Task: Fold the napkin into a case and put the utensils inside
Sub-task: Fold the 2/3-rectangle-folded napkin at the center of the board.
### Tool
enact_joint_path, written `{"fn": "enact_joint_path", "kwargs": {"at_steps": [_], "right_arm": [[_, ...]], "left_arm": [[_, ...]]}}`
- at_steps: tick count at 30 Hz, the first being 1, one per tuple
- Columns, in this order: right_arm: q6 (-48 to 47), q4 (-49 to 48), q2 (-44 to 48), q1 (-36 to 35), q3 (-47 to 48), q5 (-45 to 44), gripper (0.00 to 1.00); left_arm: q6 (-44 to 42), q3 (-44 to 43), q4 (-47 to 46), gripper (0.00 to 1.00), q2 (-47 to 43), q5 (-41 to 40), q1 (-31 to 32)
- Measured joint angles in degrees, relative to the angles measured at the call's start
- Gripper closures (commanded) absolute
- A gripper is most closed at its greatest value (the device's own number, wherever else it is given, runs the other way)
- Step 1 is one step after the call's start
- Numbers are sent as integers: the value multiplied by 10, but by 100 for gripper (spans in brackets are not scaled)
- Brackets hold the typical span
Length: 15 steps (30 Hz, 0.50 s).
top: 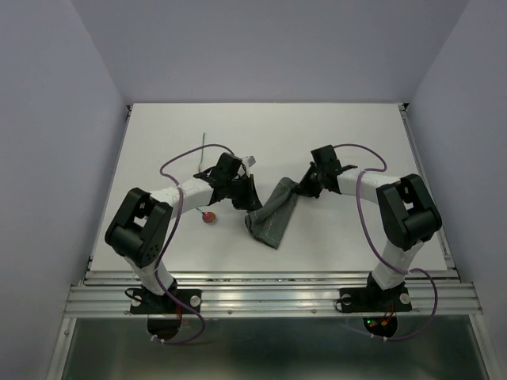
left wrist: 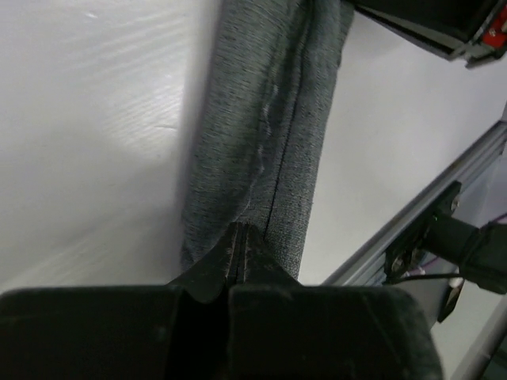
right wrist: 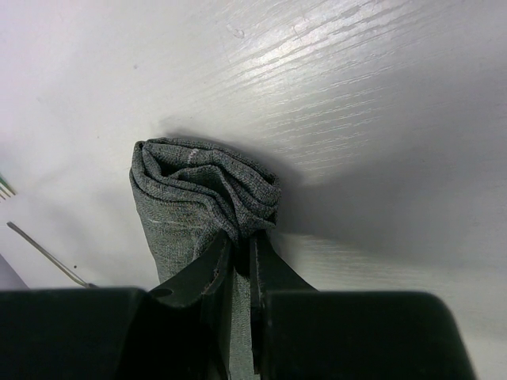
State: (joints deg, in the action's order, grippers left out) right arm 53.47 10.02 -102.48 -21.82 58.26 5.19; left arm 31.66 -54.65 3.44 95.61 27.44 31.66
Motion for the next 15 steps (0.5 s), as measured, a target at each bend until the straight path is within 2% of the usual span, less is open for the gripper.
{"fn": "enact_joint_path", "kwargs": {"at_steps": [6,15], "right_arm": [[11,0,-1,0,0,0,99],[23,-2,-3,0,0,0,99]], "left_arm": [[-7,-1,-10,100,5,39,37],[9,-9,-40,100,70,53,88]]}}
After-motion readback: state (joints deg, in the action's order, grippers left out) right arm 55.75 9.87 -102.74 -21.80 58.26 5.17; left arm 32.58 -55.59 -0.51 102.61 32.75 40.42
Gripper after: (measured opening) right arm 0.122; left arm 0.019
